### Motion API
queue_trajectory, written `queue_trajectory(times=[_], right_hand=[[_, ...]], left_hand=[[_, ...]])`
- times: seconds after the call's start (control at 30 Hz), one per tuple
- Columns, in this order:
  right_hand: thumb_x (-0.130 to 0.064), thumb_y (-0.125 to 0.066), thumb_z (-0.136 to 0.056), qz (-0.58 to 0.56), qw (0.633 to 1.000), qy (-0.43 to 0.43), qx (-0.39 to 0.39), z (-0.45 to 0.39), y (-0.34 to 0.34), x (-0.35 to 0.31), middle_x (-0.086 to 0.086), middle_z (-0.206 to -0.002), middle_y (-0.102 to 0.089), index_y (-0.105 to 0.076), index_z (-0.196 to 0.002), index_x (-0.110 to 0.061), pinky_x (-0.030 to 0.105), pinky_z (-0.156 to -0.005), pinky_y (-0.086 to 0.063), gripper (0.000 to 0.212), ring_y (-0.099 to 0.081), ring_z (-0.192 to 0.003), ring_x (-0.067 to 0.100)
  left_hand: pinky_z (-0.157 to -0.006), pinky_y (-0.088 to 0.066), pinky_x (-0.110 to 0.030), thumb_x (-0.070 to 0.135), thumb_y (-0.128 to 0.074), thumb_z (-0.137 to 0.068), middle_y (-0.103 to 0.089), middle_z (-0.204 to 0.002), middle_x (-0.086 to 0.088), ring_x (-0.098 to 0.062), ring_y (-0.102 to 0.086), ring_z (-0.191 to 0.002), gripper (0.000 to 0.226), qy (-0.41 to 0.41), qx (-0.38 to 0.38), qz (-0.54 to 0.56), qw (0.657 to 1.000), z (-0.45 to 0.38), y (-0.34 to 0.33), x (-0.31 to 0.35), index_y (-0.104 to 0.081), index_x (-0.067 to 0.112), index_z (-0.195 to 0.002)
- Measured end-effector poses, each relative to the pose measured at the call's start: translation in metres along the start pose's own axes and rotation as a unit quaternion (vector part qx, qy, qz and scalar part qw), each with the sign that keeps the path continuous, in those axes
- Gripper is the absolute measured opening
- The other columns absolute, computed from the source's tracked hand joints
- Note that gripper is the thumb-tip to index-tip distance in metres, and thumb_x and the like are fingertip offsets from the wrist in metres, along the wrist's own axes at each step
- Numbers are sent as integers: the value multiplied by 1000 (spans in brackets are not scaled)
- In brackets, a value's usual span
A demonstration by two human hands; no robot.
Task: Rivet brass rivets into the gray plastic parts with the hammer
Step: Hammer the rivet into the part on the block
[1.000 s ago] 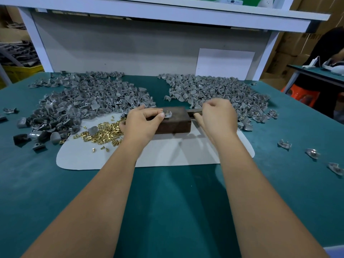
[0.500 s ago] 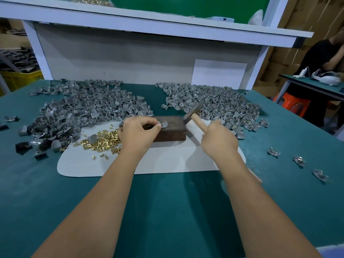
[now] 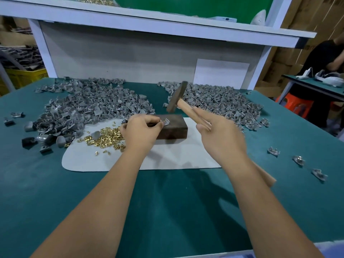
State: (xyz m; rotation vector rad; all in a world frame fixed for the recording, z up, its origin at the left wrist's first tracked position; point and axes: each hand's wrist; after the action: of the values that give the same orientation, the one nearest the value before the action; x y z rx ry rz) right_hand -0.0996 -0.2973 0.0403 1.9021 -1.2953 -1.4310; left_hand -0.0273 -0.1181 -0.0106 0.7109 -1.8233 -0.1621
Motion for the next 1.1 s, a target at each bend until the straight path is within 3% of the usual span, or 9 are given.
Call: queue_trajectory(times=[0.13, 0.33, 0.47, 0.57, 0.63, 0.73, 0.83, 0.97, 1.1], right_hand=[[-34, -46, -96, 21, 998, 30, 42, 4, 1, -5, -10, -81, -60, -35, -131, -62, 26, -50, -39, 47, -52, -64, 15], [-31, -48, -94, 100, 994, 42, -17, 6, 5, -10, -4, -104, -68, -40, -130, -59, 30, -61, -36, 46, -61, -86, 26], [-30, -48, -95, 76, 995, 63, 34, 8, 8, -14, -3, -99, -69, -39, -133, -56, 30, -59, -36, 47, -56, -75, 24], [-28, -48, -95, 137, 987, 82, -4, 10, 6, -17, 1, -100, -69, -41, -132, -55, 31, -61, -35, 46, -62, -86, 29], [-29, -48, -95, 132, 988, 78, 10, 8, 7, -18, 1, -97, -69, -40, -132, -56, 31, -59, -34, 47, -61, -81, 29], [-28, -47, -95, 121, 989, 77, 40, 9, 7, -21, -1, -87, -64, -37, -134, -55, 30, -58, -33, 49, -52, -71, 25], [-28, -47, -95, 154, 984, 84, -6, 8, 6, -20, 0, -93, -67, -41, -134, -53, 30, -60, -34, 46, -60, -80, 27], [-28, -46, -96, 130, 987, 79, 46, 6, 9, -19, 1, -86, -65, -36, -135, -56, 31, -58, -33, 49, -48, -68, 25], [-27, -47, -95, 157, 983, 98, -1, 5, 5, -17, 1, -90, -68, -39, -133, -54, 29, -56, -33, 48, -55, -71, 26]], left_hand=[[-113, -27, -44, 39, -76, -83, -54, -71, 35, -8, -55, -122, 5, 29, 2, 12, 1000, 1, -2, 2, -77, 35, -81], [-112, -32, -45, 42, -75, -82, -74, -104, 16, -7, -54, -126, 8, 40, 11, 14, 999, -1, -2, -2, -77, 36, -86], [-114, -28, -45, 39, -77, -82, -74, -111, 11, -6, -49, -132, 10, 41, 13, 17, 999, 0, -4, -2, -79, 32, -88], [-113, -32, -46, 44, -75, -82, -71, -119, 10, -5, -48, -133, 14, 49, -4, 10, 999, -1, -1, -3, -78, 35, -92], [-114, -31, -45, 43, -76, -82, -69, -124, 8, -4, -47, -133, 13, 54, -5, 19, 998, -2, -1, -3, -78, 34, -92], [-115, -29, -44, 41, -77, -81, -70, -122, 9, -3, -47, -133, 9, 54, -4, 32, 998, -2, -1, -2, -77, 34, -87], [-113, -32, -45, 45, -75, -82, -71, -118, 12, -2, -48, -132, 9, 51, -20, 20, 998, -1, 0, -4, -76, 38, -87], [-116, -27, -45, 42, -78, -80, -68, -125, 10, -2, -46, -134, 8, 63, -14, 34, 997, -1, -1, -2, -71, 39, -76], [-113, -31, -45, 46, -77, -80, -72, -112, 16, 0, -48, -131, 6, 52, -19, 24, 998, -1, 0, -4, -71, 44, -79]])
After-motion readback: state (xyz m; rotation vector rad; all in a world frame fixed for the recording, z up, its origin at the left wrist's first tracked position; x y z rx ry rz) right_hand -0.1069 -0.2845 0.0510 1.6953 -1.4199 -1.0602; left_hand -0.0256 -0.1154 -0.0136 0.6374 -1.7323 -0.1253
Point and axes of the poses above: each hand's wrist, its own z-axis away from the middle knuckle, its own y-axis out of the back of the hand, x = y × z
